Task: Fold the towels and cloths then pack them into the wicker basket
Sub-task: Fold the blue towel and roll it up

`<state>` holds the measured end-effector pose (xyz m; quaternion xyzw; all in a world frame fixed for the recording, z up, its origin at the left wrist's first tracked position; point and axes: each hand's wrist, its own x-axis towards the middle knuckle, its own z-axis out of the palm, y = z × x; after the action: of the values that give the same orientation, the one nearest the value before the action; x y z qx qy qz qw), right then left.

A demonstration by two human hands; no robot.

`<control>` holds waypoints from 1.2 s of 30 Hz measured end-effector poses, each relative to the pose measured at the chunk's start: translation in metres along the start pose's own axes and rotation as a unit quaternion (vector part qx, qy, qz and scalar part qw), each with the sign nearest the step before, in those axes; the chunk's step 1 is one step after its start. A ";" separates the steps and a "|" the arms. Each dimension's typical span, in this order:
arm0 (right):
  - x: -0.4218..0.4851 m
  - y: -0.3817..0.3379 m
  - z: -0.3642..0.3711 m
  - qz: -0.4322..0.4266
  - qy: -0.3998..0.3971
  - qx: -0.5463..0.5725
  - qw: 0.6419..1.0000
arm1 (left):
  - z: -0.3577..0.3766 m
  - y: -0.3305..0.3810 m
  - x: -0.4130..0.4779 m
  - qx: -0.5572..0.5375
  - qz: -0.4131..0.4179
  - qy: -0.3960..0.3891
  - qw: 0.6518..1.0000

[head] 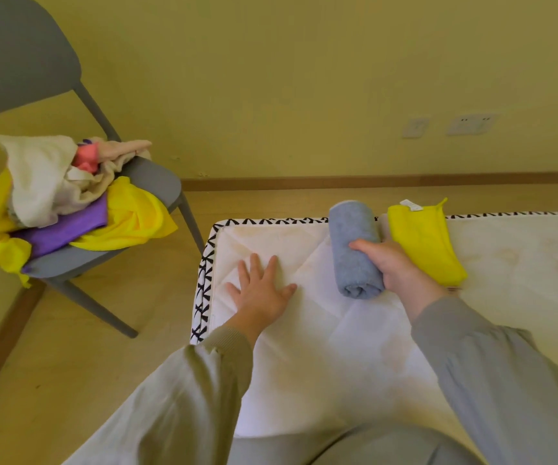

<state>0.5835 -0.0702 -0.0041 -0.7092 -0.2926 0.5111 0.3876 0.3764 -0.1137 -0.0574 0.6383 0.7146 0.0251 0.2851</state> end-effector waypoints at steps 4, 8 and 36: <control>0.016 0.002 -0.013 0.011 0.036 -0.020 0.999 | 0.008 -0.002 0.000 0.037 0.005 0.009 0.999; 0.022 0.002 -0.020 0.021 0.020 -0.032 0.999 | 0.009 -0.003 0.004 0.025 0.007 0.011 1.000; 0.023 0.020 -0.002 -0.286 0.042 -0.654 0.698 | 0.008 -0.004 0.003 0.054 0.017 -0.002 0.998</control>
<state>0.5925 -0.0622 -0.0322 -0.6868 -0.7256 0.0246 -0.0346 0.3759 -0.1142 -0.0674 0.6649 0.7034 -0.0102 0.2509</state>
